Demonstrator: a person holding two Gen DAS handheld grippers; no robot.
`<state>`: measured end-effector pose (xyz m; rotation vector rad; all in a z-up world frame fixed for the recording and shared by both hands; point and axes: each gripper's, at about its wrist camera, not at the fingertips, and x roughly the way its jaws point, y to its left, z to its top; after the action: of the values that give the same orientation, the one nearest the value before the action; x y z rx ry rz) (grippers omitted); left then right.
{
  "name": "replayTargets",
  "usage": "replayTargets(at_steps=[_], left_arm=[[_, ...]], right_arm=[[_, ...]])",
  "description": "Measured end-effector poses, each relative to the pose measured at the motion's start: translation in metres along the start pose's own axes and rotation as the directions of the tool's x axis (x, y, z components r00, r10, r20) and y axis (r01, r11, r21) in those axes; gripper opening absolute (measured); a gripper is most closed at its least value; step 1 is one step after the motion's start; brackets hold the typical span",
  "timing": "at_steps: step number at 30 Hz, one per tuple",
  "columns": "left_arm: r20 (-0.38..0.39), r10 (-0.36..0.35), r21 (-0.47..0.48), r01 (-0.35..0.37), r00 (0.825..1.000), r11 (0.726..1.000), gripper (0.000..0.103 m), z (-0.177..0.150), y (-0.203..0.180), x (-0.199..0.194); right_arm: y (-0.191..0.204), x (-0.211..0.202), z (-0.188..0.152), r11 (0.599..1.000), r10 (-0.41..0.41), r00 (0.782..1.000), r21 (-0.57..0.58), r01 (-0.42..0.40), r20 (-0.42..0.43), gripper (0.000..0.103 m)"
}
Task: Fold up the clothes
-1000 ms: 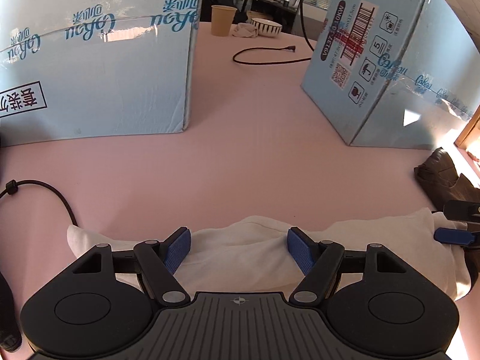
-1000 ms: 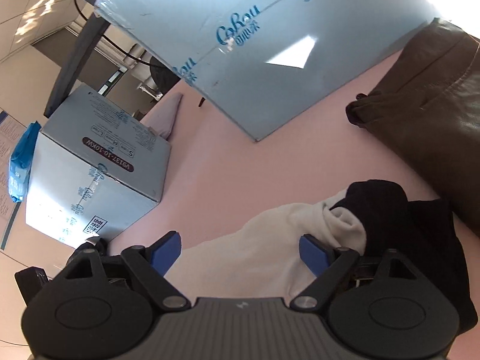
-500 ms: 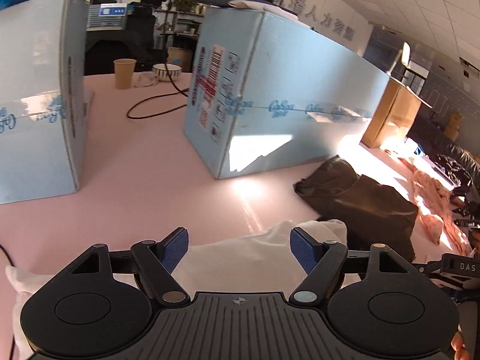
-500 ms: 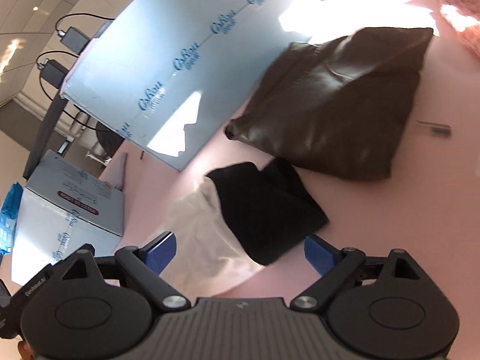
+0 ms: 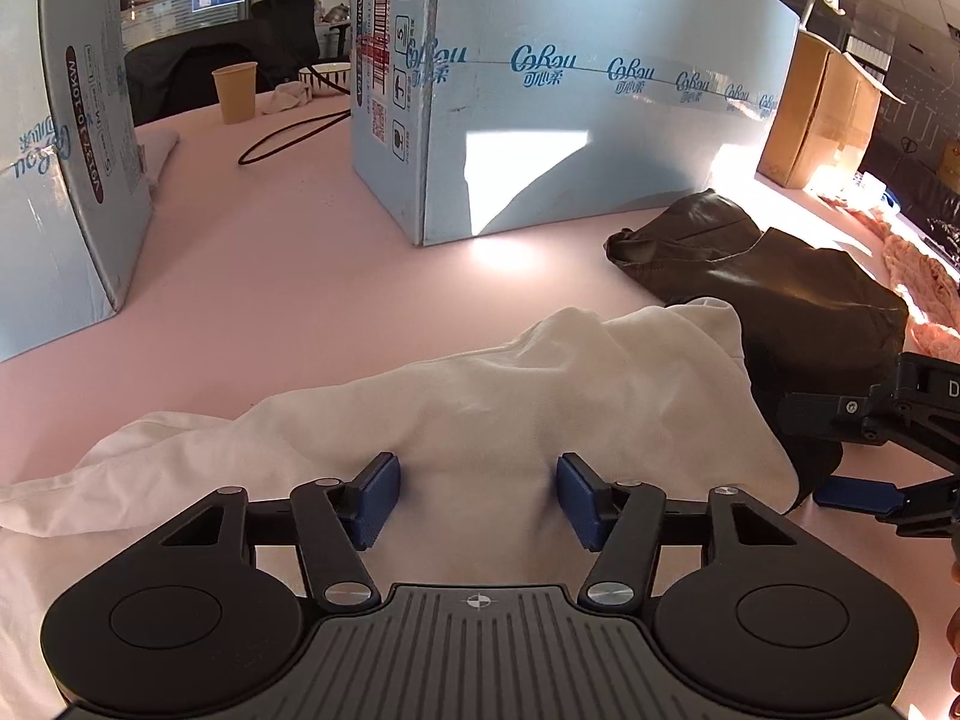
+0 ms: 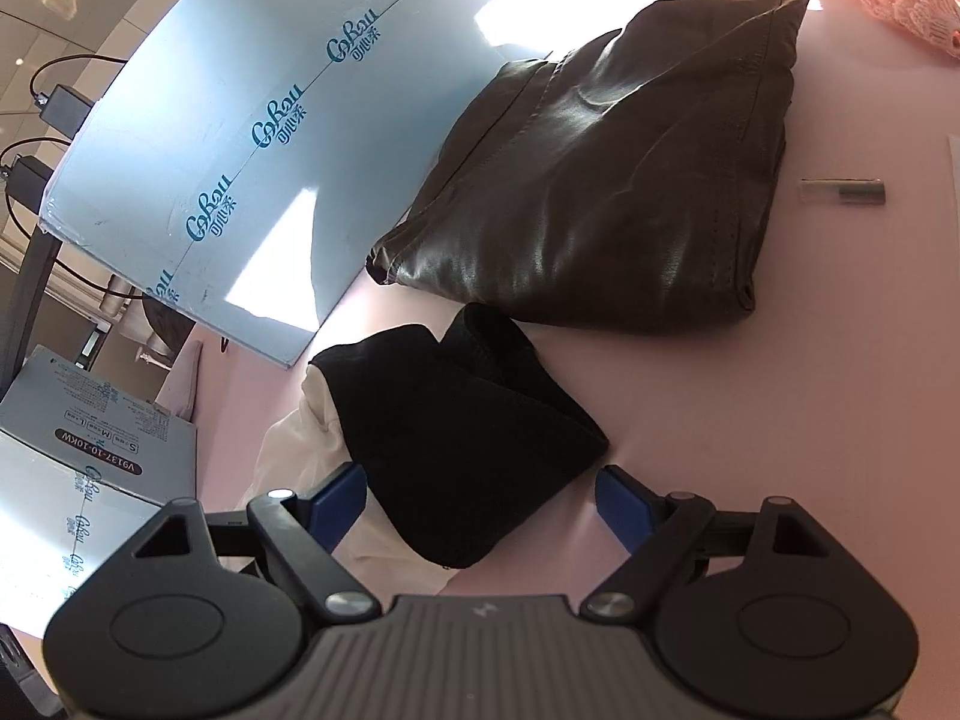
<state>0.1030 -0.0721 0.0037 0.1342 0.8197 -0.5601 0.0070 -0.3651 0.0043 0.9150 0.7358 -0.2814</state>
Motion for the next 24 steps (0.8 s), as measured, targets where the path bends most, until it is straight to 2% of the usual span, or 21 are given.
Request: replayTargets(at_steps=[2, 3, 5, 6, 7, 10, 14, 18, 22, 24], left_arm=[[-0.009, 0.001, -0.004, -0.001, 1.000, 1.000, 0.039, -0.001, 0.000, 0.004], [-0.010, 0.003, -0.006, -0.003, 1.000, 1.000, 0.037, -0.001, 0.000, 0.005], [-0.014, 0.005, -0.016, -0.006, 1.000, 1.000, 0.030, -0.001, 0.000, 0.007], [-0.015, 0.006, -0.022, -0.006, 1.000, 1.000, 0.029, -0.001, 0.001, 0.008], [-0.018, 0.004, -0.036, -0.004, 1.000, 0.999, 0.029, 0.000, 0.002, 0.010], [-0.030, -0.016, -0.078, 0.014, 0.999, 0.997, 0.028, 0.004, 0.008, 0.013], [-0.030, -0.045, -0.114, 0.042, 0.999, 0.993, 0.028, 0.005, 0.015, 0.013], [-0.006, -0.094, -0.184, 0.091, 0.996, 0.979, 0.028, 0.002, 0.027, 0.007], [0.025, -0.156, -0.272, 0.157, 0.987, 0.950, 0.028, -0.002, 0.045, -0.006], [0.051, -0.150, -0.316, 0.159, 0.987, 0.935, 0.028, -0.005, 0.055, -0.016]], right_arm=[[0.005, 0.006, 0.002, 1.000, 0.000, 1.000, -0.013, 0.000, 0.001, 0.080], [0.007, 0.008, 0.003, 1.000, -0.004, 1.000, -0.016, 0.005, 0.001, 0.073], [0.010, 0.013, 0.004, 1.000, -0.008, 1.000, -0.025, 0.008, -0.004, 0.044], [0.008, 0.016, 0.005, 1.000, -0.001, 1.000, -0.011, 0.001, -0.024, 0.023], [0.004, 0.021, 0.005, 0.999, 0.020, 0.999, 0.028, -0.018, -0.046, 0.022], [0.014, 0.019, 0.005, 0.999, 0.035, 0.999, -0.033, -0.036, -0.021, 0.019], [0.047, 0.007, 0.008, 0.981, 0.081, 0.997, -0.176, -0.075, 0.022, 0.018], [0.080, -0.004, 0.009, 0.954, 0.138, 0.990, -0.274, -0.126, 0.024, 0.018], [0.121, -0.015, 0.001, 0.898, 0.191, 0.982, -0.404, -0.175, -0.002, 0.018], [0.143, -0.018, -0.006, 0.860, 0.215, 0.976, -0.470, -0.201, -0.023, 0.018]])
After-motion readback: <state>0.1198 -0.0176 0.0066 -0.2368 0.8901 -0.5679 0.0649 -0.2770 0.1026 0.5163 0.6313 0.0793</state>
